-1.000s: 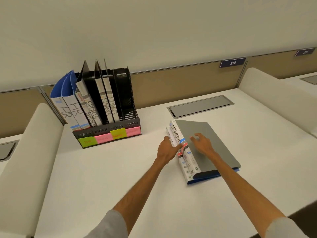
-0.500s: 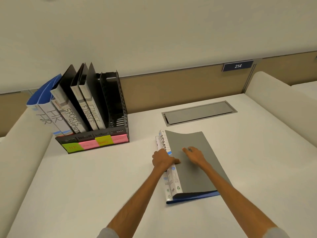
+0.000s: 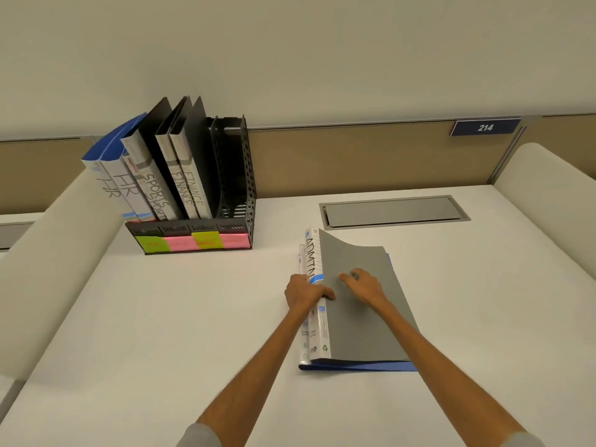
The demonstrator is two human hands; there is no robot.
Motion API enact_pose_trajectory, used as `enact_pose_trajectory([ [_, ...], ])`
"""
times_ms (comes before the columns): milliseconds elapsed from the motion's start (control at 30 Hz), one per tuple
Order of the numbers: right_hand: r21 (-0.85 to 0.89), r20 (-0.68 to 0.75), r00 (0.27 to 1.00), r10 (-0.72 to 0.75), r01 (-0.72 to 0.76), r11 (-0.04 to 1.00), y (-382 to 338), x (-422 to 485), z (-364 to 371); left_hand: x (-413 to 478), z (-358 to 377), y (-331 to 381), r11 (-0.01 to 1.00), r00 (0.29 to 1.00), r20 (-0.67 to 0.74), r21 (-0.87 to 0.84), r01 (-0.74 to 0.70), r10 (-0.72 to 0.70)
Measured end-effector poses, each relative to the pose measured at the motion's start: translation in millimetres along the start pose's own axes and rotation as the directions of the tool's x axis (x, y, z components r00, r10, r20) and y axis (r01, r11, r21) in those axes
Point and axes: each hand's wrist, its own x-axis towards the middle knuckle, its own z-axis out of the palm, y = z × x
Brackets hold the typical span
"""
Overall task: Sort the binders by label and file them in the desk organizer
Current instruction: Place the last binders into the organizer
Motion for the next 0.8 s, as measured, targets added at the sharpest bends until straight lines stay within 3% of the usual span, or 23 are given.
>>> enact_pose_trajectory([
  [167, 0.086, 0.014, 0.999, -0.046, 0.045, 0.995, -31, 1, -16, -17, -11, 13, 0.964, 0.995, -0.097, -0.260, -0.049, 0.024],
  [300, 0.197, -0.003, 0.993, -0.117, 0.116, 0.974, -72, 2, -32, -28, -23, 37, 0.921, 0.972, -0.207, -0.345, -0.181, 0.113],
  [567, 0.406, -0.081, 0.945, -0.318, 0.323, 0.855, -151, -22, -55, -39, -69, 76, 0.843, 0.837, -0.367, -0.204, -0.498, 0.406],
  [800, 0.548, -0.044, 0.884, -0.466, 0.411, 0.728, -235, -50, -73, -38, -123, 81, 0.752, 0.681, -0.531, -0.117, -0.648, 0.504],
])
